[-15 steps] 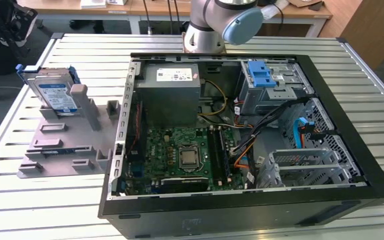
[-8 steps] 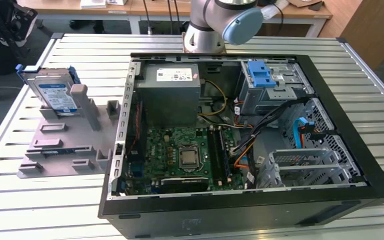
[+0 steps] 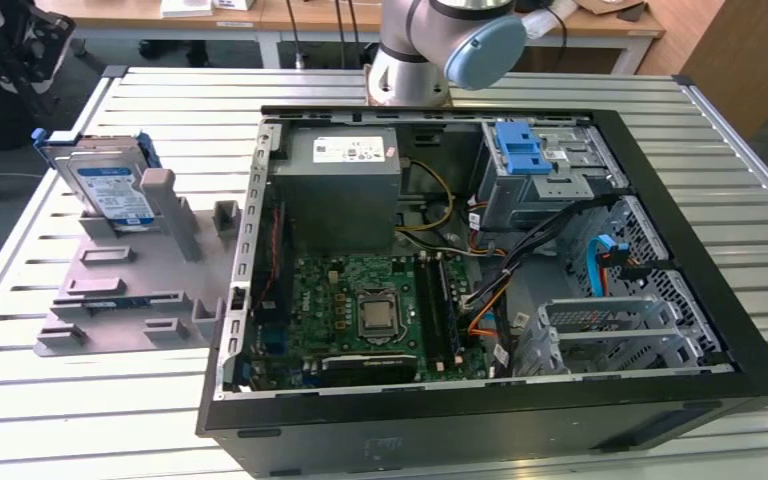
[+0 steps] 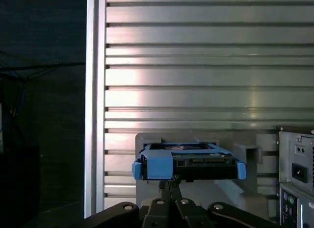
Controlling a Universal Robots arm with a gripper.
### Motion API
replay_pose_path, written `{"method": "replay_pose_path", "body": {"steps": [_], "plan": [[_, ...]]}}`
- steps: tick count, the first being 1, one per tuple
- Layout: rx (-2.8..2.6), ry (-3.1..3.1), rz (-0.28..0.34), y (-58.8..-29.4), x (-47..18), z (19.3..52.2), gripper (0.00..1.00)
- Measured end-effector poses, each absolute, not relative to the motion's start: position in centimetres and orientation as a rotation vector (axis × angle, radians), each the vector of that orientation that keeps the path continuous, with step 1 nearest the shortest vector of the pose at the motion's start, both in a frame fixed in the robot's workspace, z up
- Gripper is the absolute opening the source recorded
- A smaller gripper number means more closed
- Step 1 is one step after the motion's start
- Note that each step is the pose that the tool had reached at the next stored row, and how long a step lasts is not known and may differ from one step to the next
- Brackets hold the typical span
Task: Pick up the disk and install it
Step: 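Pick up the disk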
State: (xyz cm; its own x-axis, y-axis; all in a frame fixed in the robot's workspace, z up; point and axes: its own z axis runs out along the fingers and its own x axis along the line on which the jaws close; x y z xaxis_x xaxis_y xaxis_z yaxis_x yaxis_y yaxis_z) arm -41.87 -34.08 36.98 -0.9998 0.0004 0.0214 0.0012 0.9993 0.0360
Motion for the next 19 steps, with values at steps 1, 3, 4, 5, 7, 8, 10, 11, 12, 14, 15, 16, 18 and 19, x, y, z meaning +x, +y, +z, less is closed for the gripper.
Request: {"method": "replay_pose_path", "body": {"steps": [1,3,4,5,7,8,10,11,12,14,15,16,18,19], "plan": [[0.027,-3.119,-0.056,-34.08,-41.87,36.98,0.10],[0.084,-3.118,-0.055,-34.08,-41.87,36.97,0.10],[0.111,-3.116,-0.055,-34.08,-41.87,36.97,0.10],[0.140,-3.115,-0.055,-34.08,-41.87,36.96,0.10],[0.198,-3.111,-0.054,-34.08,-41.87,36.96,0.10],[0.226,-3.109,-0.054,-34.08,-41.87,36.95,0.10],[0.282,-3.104,-0.053,-34.07,-41.87,36.95,0.10],[0.309,-3.101,-0.053,-34.08,-41.87,36.95,0.10],[0.338,-3.098,-0.052,-34.08,-41.87,36.95,0.10],[0.394,-3.090,-0.051,-34.08,-41.87,36.95,0.10],[0.422,-3.086,-0.051,-34.08,-41.87,36.94,0.10],[0.451,-3.082,-0.051,-34.07,-41.87,36.94,0.10],[0.504,-3.073,-0.050,-34.08,-41.87,36.94,0.10],[0.530,-3.069,-0.050,-34.08,-41.87,36.93,0.10]]}}
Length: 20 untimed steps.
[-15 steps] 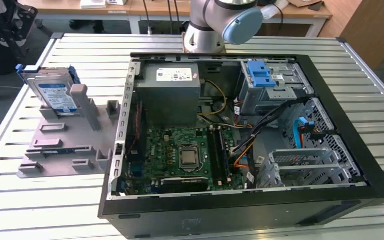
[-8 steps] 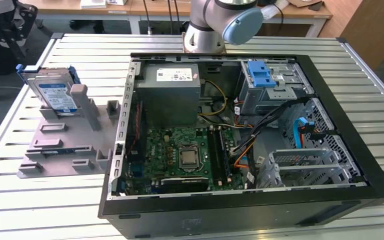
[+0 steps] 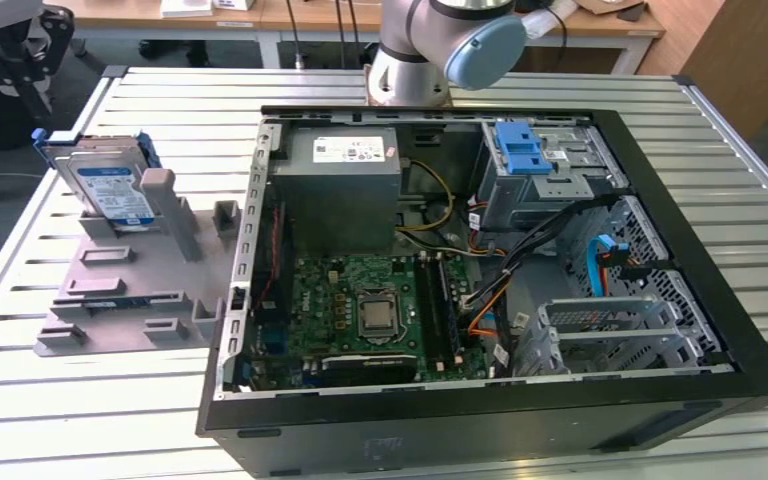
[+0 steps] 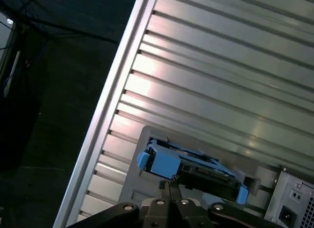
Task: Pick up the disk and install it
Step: 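Pick up the disk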
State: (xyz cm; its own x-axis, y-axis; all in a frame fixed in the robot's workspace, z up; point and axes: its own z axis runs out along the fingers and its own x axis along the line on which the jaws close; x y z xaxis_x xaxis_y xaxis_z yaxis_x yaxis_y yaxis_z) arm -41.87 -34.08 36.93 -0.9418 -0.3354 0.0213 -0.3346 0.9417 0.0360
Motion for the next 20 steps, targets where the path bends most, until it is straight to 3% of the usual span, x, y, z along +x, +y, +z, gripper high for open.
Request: {"method": "replay_pose_path", "body": {"steps": [20], "plan": [[0.998,-2.947,-0.042,-34.08,-41.87,36.90,0.10]]}}
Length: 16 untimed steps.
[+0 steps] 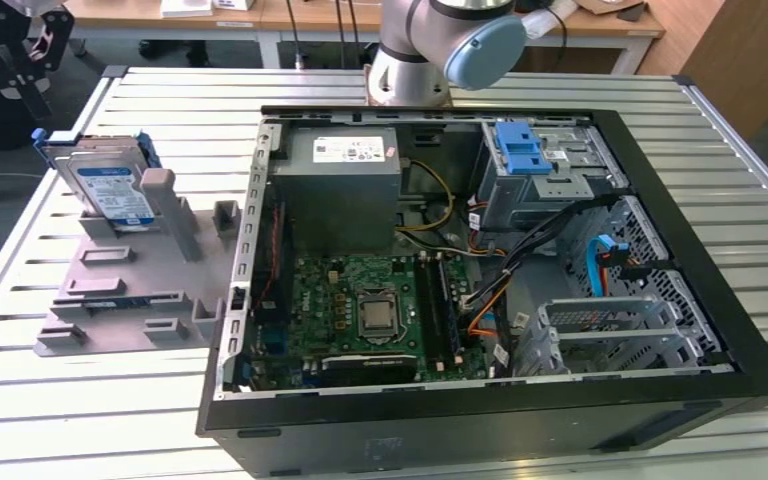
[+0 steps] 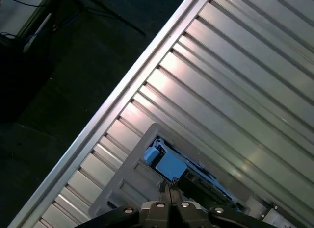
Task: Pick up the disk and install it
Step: 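Pick up the disk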
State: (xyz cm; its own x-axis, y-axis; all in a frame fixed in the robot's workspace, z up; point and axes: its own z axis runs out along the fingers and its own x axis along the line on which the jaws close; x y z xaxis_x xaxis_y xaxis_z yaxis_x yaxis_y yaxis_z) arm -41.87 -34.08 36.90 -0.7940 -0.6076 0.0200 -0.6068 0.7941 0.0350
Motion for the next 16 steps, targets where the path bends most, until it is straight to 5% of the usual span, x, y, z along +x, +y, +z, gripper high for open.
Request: {"method": "replay_pose_path", "body": {"steps": [16], "plan": [[1.267,-2.872,-0.030,-34.07,-41.88,36.86,0.10]]}}
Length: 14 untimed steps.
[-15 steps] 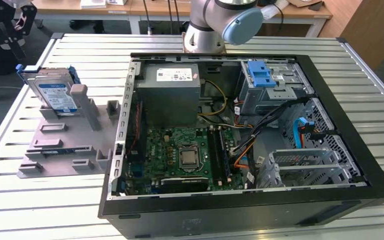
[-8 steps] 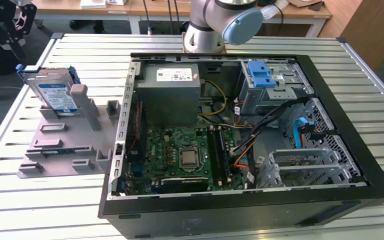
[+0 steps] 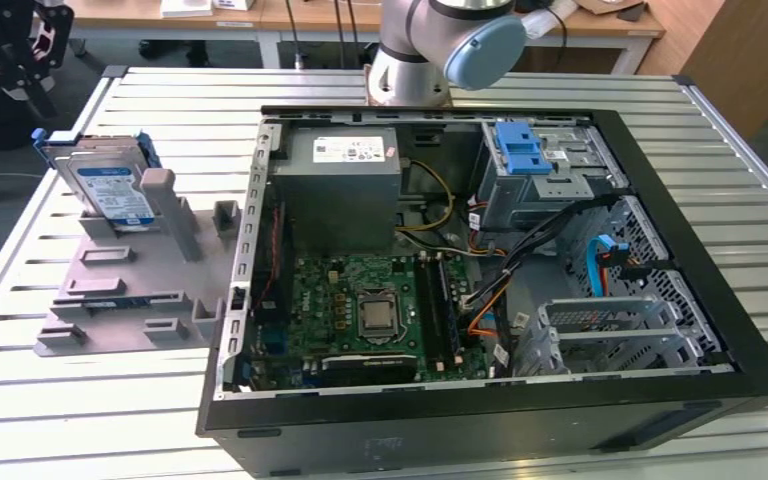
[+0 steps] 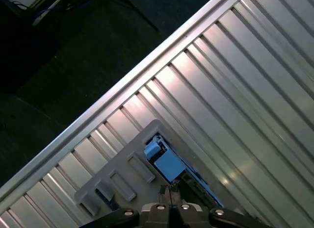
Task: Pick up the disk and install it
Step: 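Pick up the disk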
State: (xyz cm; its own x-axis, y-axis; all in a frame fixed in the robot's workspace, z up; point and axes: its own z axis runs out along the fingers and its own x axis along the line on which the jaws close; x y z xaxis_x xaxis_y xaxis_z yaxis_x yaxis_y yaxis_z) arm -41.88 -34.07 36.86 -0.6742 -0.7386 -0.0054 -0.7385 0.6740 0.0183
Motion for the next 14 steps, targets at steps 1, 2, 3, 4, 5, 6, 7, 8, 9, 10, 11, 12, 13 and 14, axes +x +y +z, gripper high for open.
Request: {"method": "replay_pose_path", "body": {"steps": [1,2,3,4,5,6,7,8,9,10,11,12,13,14], "plan": [[1.284,-2.866,-0.031,-34.07,-41.88,36.86,0.10],[1.303,-2.860,-0.033,-34.07,-41.88,36.86,0.10],[1.325,-2.851,-0.034,-34.07,-41.87,36.85,0.10],[1.348,-2.842,-0.034,-34.07,-41.87,36.84,0.10],[1.372,-2.831,-0.034,-34.07,-41.87,36.84,0.10],[1.397,-2.819,-0.033,-34.08,-41.87,36.83,0.10],[1.422,-2.807,-0.032,-34.08,-41.87,36.83,0.10],[1.448,-2.795,-0.032,-34.08,-41.87,36.82,0.10],[1.472,-2.783,-0.031,-34.08,-41.87,36.81,0.10],[1.499,-2.769,-0.030,-34.08,-41.87,36.79,0.10],[1.524,-2.757,-0.029,-34.08,-41.87,36.78,0.10],[1.548,-2.745,-0.028,-34.08,-41.87,36.78,0.10],[1.571,-2.733,-0.027,-34.08,-41.87,36.77,0.10],[1.594,-2.721,-0.026,-34.08,-41.87,36.75,0.10]]}}
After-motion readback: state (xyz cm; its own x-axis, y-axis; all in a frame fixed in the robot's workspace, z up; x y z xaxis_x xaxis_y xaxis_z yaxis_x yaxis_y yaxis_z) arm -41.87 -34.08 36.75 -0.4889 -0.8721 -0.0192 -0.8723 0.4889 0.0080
